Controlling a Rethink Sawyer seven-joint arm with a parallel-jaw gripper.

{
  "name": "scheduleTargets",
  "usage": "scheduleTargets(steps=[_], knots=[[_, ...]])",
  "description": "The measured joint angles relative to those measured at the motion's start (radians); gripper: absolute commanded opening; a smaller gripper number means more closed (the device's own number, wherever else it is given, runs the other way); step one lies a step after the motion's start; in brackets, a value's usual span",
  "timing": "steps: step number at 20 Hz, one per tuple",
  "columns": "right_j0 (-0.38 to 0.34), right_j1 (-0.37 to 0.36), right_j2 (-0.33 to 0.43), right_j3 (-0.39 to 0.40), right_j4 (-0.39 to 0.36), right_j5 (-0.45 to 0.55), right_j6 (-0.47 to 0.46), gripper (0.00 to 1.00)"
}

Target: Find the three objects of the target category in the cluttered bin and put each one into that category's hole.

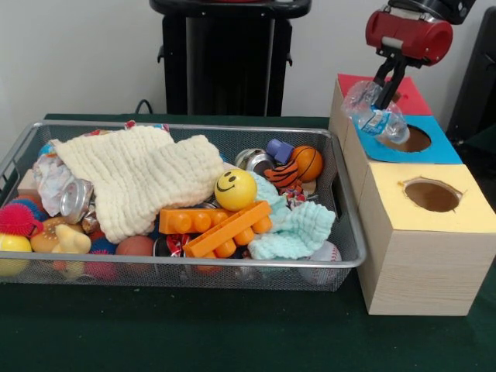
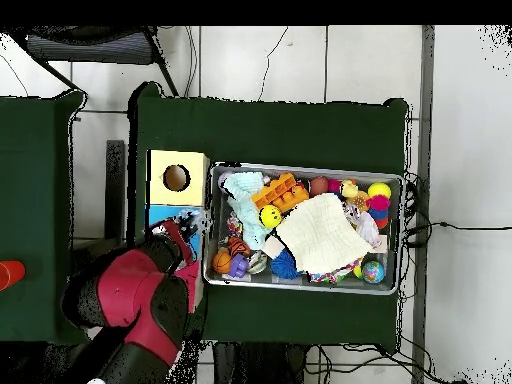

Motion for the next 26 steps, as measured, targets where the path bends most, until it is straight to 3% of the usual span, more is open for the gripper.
scheduleTargets(steps=[17,18,26], knots=[[0.106,0.111,-0.019,-0.003,0.063,0.009,0.000,0.00],[0.114,0.118,-0.026,-0.005,0.063,0.009,0.000,1.00],[0.130,0.139,-0.054,-0.012,0.066,0.049,0.000,1.00]])
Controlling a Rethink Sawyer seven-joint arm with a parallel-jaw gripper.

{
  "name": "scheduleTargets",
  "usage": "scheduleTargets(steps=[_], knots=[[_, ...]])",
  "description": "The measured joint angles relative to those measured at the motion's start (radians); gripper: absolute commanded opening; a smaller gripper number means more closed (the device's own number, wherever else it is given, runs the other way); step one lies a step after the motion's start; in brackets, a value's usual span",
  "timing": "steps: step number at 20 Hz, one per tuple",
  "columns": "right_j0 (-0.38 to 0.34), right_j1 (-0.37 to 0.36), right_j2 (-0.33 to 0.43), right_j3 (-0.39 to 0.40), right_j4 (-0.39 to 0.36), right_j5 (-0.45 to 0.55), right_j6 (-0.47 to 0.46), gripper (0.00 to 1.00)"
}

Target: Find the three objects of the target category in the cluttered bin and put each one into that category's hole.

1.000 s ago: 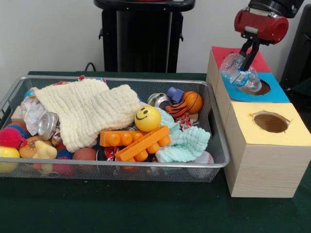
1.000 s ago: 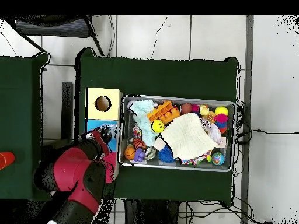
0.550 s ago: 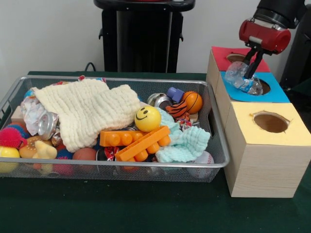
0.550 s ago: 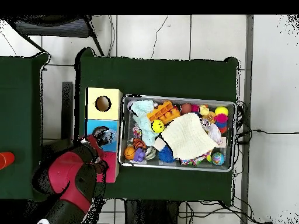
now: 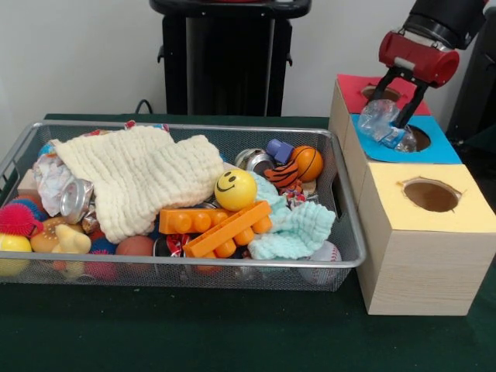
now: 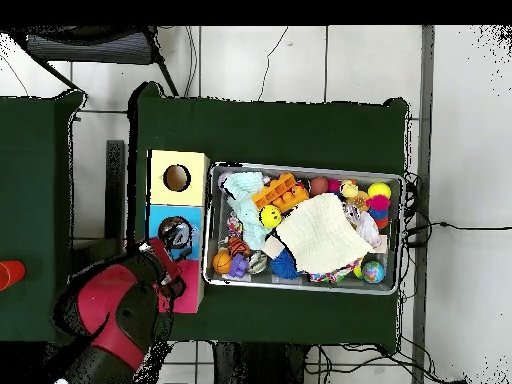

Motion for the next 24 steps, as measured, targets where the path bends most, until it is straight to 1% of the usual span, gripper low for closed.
scheduleTargets(steps=[8,9,16,24], knots=[[-0.049,-0.039,0.000,0.001,-0.001,0.013,0.000,1.00],[-0.068,-0.054,-0.001,0.001,-0.001,0.027,0.000,1.00],[-0.107,-0.095,-0.001,0.001,-0.001,0.067,0.000,1.00],[-0.113,-0.120,-0.001,0.001,-0.001,0.079,0.000,1.00]])
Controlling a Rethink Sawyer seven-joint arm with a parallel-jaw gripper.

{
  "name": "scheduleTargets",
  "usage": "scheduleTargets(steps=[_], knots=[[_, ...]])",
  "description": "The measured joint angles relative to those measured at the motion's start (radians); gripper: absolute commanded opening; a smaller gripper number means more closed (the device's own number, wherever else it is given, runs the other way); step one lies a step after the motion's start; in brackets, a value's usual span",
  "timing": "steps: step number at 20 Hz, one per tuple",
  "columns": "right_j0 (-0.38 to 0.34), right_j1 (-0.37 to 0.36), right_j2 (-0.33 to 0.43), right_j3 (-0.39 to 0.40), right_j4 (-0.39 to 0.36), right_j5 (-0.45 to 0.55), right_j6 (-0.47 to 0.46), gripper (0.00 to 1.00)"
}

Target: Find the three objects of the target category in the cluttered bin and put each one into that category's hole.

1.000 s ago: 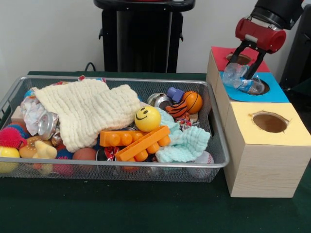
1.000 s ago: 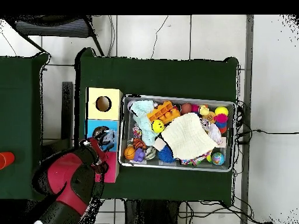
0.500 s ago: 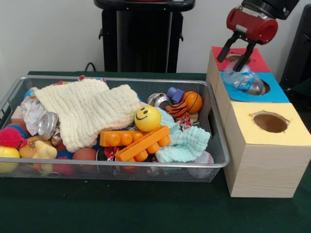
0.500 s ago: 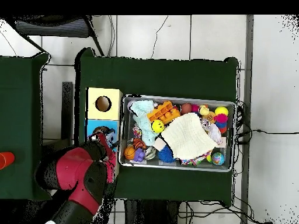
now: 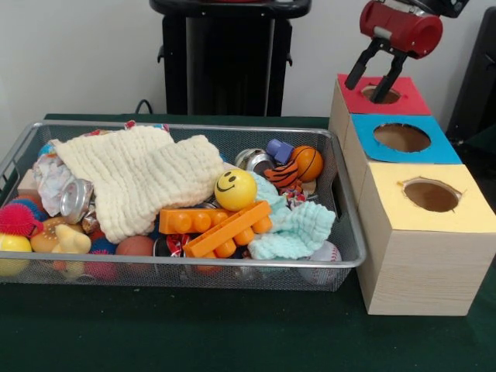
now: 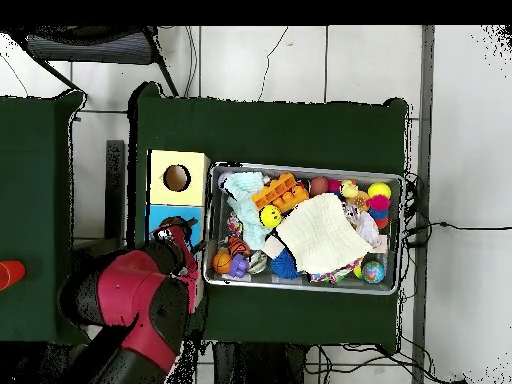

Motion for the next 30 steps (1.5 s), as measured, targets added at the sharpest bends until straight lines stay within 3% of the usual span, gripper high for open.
scheduleTargets(steps=[6,10,14,15,18,19,22,23,30], knots=[[-0.020,-0.023,0.004,0.000,-0.016,0.000,0.000,1.00],[-0.136,-0.083,0.059,0.001,-0.082,0.000,-0.003,1.00],[-0.290,-0.143,0.138,0.006,-0.159,-0.010,-0.027,1.00],[-0.387,-0.177,0.194,0.013,-0.205,-0.025,-0.051,1.00],[-0.487,-0.206,0.254,0.023,-0.252,-0.044,-0.079,1.00],[-0.585,-0.230,0.315,0.030,-0.301,-0.068,-0.109,1.00],[-0.676,-0.248,0.375,0.036,-0.350,-0.092,-0.140,1.00],[-0.743,-0.258,0.422,0.041,-0.389,-0.108,-0.165,1.00],[-0.928,-0.278,0.565,0.068,-0.512,-0.130,-0.227,1.00]])
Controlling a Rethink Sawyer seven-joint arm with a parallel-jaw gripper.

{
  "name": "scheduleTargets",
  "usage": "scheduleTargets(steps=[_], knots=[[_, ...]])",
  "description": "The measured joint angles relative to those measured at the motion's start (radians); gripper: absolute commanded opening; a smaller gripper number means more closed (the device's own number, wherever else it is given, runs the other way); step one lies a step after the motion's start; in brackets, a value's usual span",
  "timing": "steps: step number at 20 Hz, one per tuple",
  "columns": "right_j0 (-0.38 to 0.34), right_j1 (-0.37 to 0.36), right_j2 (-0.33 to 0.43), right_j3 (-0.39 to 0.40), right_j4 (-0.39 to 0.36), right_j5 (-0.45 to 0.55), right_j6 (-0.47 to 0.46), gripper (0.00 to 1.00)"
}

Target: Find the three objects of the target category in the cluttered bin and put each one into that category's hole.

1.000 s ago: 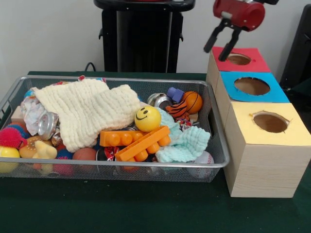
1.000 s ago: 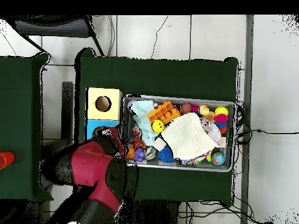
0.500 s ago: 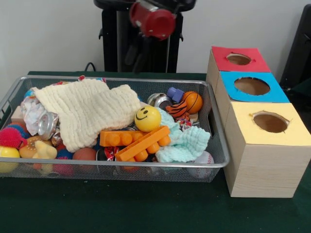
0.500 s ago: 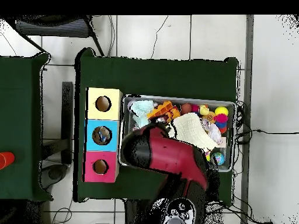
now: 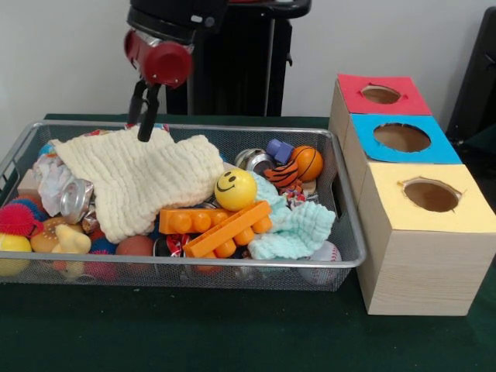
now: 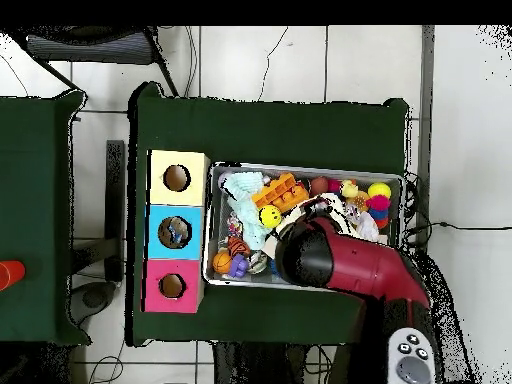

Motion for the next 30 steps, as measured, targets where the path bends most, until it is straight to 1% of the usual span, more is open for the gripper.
scheduleTargets(steps=[3,9,14,21,24,28,29,30], knots=[[-0.046,-0.001,0.042,0.020,-0.050,0.000,-0.004,1.00],[-0.103,0.014,0.113,0.051,-0.128,0.000,-0.004,1.00],[-0.141,0.070,0.160,0.056,-0.182,0.000,-0.004,1.00],[-0.136,0.154,0.169,0.052,-0.272,-0.001,-0.004,1.00],[-0.132,0.175,0.168,0.033,-0.301,-0.004,-0.004,1.00],[-0.130,0.189,0.168,0.008,-0.317,-0.005,-0.004,1.00],[-0.128,0.197,0.168,-0.008,-0.328,-0.005,-0.004,0.00],[-0.128,0.197,0.168,-0.008,-0.329,-0.005,-0.004,0.00]])
